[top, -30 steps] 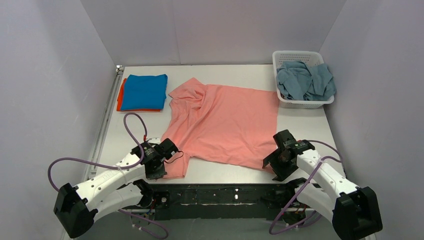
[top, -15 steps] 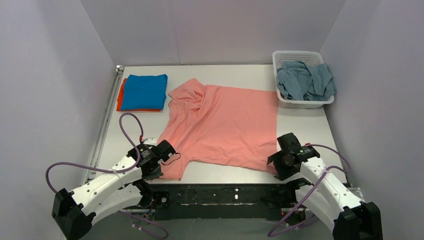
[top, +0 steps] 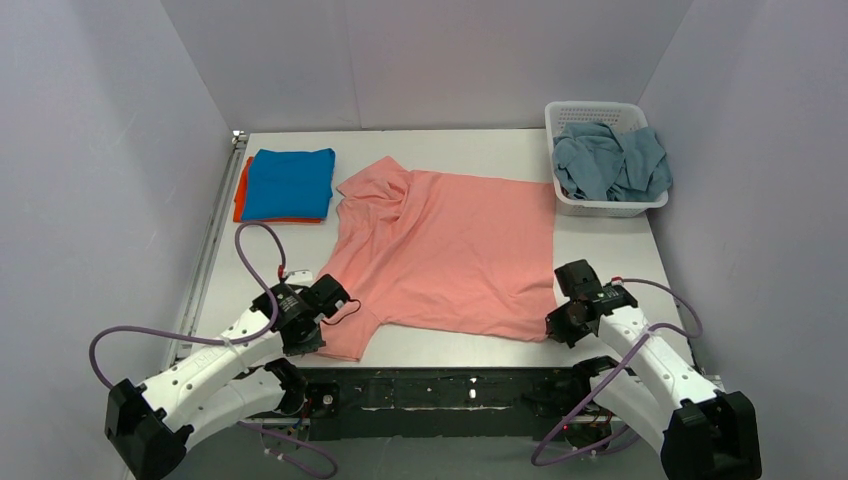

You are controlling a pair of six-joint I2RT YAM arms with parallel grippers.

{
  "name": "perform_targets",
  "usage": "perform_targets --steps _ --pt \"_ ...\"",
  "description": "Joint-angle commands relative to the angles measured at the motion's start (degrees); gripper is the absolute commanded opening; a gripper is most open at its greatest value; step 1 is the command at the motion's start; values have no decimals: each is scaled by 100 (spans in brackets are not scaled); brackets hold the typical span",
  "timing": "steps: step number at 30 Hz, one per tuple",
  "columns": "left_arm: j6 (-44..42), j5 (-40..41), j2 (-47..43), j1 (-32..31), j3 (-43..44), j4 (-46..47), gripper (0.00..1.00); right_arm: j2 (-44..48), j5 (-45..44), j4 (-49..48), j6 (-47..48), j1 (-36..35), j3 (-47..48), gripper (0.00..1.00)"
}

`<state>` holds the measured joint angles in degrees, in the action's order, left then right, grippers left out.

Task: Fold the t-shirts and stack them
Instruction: Flatten out the tshirt

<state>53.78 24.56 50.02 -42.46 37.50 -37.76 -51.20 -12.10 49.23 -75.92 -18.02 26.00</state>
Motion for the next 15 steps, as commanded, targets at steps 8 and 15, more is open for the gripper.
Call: perform_targets --steps 8,15 --pt "-1073 970 -347 62 1355 87 0 302 -1017 26 1837 27 1965 1" --pt "-2371 1665 -322 59 3189 852 0 277 -1247 334 2928 22 4275 1"
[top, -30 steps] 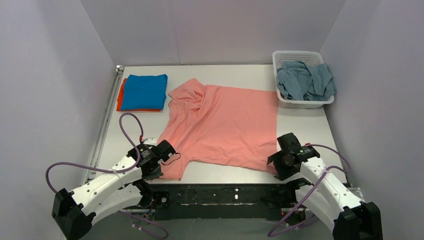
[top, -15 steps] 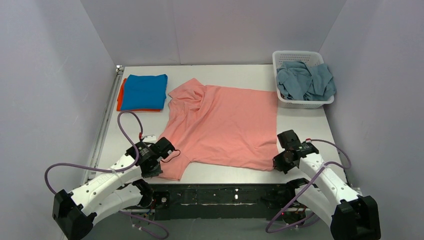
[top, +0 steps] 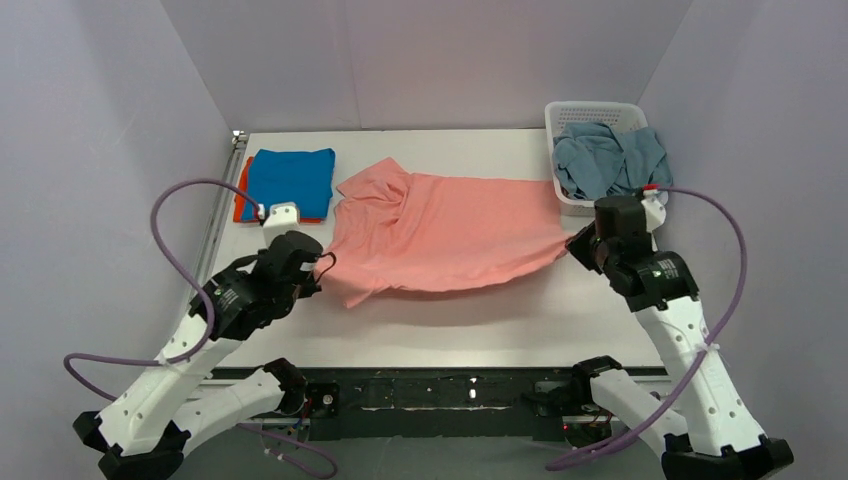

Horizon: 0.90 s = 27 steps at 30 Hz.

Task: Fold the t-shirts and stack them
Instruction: Flatten out the tshirt

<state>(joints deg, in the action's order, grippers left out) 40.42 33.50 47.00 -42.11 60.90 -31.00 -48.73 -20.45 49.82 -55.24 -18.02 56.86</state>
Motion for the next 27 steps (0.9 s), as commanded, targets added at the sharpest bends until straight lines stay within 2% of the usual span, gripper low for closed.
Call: perform_targets --steps 1,3,6,10,15,21,23,27 --pt "-1317 838 -31 27 1152 317 0 18 -376 300 1073 26 1486 1" --pt "-2031 838 -46 27 1753 661 0 25 -264 323 1324 22 2062 1" --pt "-2923 359 -59 26 2633 1117 0 -38 -8 563 1624 21 3077 1" --pt "-3518 -701 188 23 4197 885 0 -22 546 987 1929 25 4219 1" --pt "-3619 -1892 603 25 6067 449 0 367 1064 1037 1872 21 5081 1" --pt "-3470 -3025 1052 33 7468 440 0 589 1429 979 1865 24 5753 1" --pt "-3497 -3074 1334 49 7861 466 0 512 1463 1079 1903 22 5973 1" --pt "-3859 -2569 1950 49 8366 740 0 315 1046 1138 1995 27 6129 1"
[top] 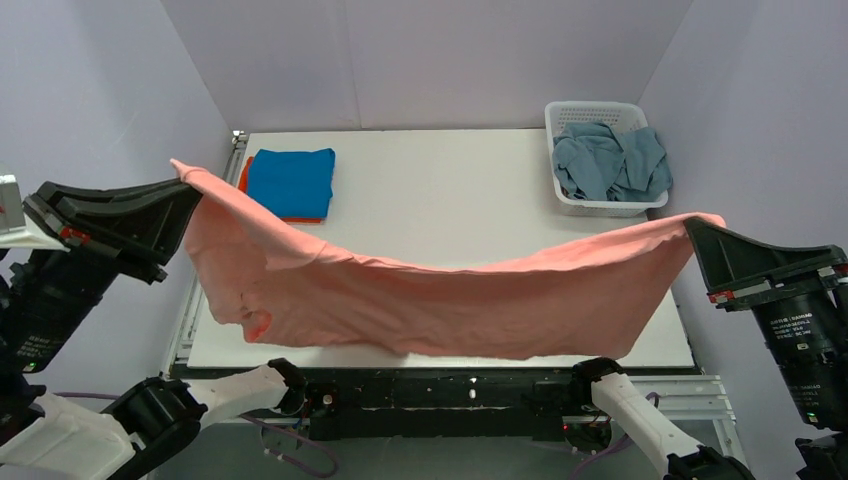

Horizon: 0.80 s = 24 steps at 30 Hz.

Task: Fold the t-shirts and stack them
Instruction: Flatten out the tshirt

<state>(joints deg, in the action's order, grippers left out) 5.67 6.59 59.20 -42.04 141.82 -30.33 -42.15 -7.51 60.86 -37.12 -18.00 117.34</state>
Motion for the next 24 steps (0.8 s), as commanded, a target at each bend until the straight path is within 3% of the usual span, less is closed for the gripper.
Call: perform_targets --steps 1,9,10,12,14,17,20,24 --pt "-517 377 818 39 177 897 0 -391 -441 36 194 25 29 1" --pt "-2810 3477 2119 238 -1343 3103 0 -1298 -2295 -385 266 33 -1387 1" --pt "-2565 3441 2350 564 -1395 2778 0 -1421 -2348 -547 225 62 -1698 1" --pt "-1154 2811 2840 1630 -1378 1467 0 -1712 -2182 -816 82 234 -2269 1" --pt "-176 2267 3231 2229 -1760 935 0 -2014 -1794 -1272 -38 515 -2892 1" --pt "330 1736 3660 2565 -2921 1305 0 -2606 -698 -2157 -64 1081 -3828 1" --pt "694 1267 4184 2769 -3712 1724 0 -3405 -149 -2944 -23 1375 -4331 1" --pt "958 958 5473 2946 -3321 1266 0 -4633 262 -3266 418 1439 -4137 1"
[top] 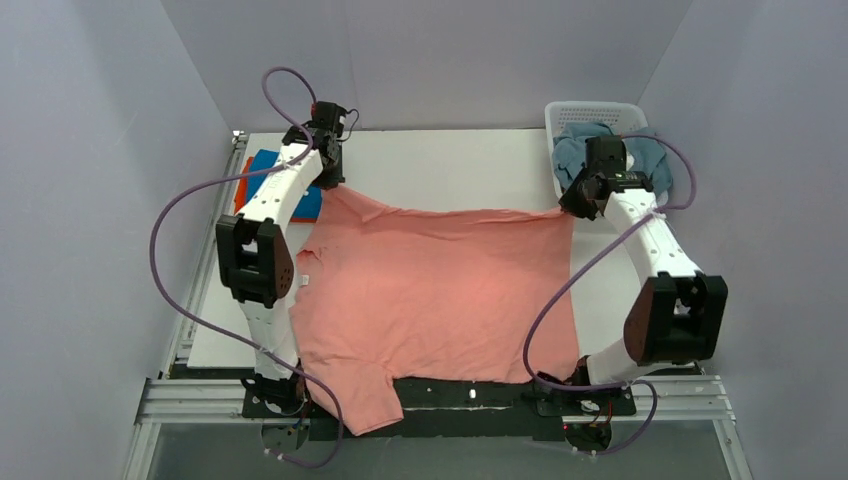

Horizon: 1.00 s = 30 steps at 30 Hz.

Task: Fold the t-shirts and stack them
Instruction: Flatten out the tshirt, then fold the flattened tshirt in 1/3 of the way

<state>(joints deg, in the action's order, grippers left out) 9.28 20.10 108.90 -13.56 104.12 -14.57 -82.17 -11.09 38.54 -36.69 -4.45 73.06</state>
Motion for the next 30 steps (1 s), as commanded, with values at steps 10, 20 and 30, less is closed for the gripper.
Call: perform_targets --steps 10,20,30 --pt "859 -761 1450 239 913 -634 0 -1680 280 -1069 772 84 781 1" --pt "1489 -938 20 250 -270 -1115 0 -1286 339 -546 930 84 715 1" --pt "2636 -806 -2078 133 -2278 -1722 0 -935 407 156 1216 102 933 1"
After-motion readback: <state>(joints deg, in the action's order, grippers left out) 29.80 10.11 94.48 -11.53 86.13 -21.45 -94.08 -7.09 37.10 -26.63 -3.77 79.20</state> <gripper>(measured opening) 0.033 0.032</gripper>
